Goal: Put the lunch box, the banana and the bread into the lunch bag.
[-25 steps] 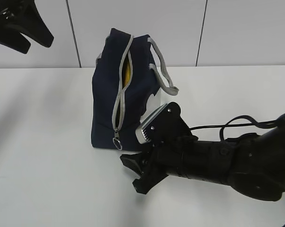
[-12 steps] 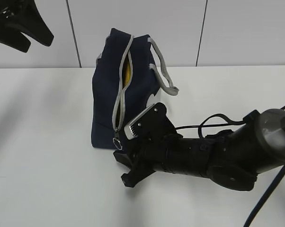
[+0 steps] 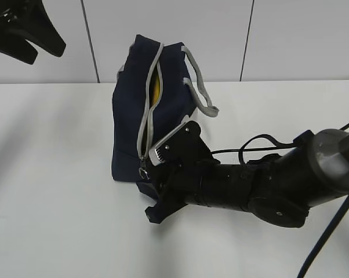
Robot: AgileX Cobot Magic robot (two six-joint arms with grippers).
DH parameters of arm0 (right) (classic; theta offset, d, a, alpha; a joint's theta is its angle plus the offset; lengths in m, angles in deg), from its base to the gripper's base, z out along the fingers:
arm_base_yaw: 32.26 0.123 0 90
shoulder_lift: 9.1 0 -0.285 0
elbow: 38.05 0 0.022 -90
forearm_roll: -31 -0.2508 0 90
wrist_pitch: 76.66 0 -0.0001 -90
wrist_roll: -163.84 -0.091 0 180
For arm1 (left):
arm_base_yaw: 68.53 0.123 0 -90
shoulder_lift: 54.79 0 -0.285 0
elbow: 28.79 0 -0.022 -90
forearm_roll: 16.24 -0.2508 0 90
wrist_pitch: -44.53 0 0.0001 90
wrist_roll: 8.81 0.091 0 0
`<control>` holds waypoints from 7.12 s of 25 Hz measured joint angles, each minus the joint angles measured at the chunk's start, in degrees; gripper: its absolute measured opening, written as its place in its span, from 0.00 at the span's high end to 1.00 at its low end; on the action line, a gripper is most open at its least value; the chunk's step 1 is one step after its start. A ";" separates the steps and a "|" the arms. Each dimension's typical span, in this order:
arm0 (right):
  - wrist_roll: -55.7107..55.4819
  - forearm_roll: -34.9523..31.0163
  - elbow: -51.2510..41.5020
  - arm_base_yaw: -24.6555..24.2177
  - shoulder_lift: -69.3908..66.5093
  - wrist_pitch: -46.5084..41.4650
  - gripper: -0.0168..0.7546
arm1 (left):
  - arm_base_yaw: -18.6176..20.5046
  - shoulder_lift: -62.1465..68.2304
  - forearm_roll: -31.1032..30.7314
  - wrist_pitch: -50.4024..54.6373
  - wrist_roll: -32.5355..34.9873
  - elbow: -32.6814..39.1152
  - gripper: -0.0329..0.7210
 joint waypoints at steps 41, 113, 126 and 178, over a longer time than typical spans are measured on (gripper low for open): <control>-0.46 4.09 1.83 0.00 1.13 -4.94 1.00 | 0.00 0.00 0.00 0.22 0.00 0.00 0.37; -52.34 54.95 15.77 -0.49 18.46 -21.37 1.00 | 0.00 0.00 0.45 -1.20 1.96 0.00 0.37; -77.55 75.79 17.73 -3.86 21.51 -17.16 1.00 | 0.00 0.00 1.24 -1.48 2.00 0.00 0.37; -83.34 78.44 31.97 -8.05 13.61 -16.38 1.00 | -0.11 4.02 10.78 -1.12 10.79 0.04 0.37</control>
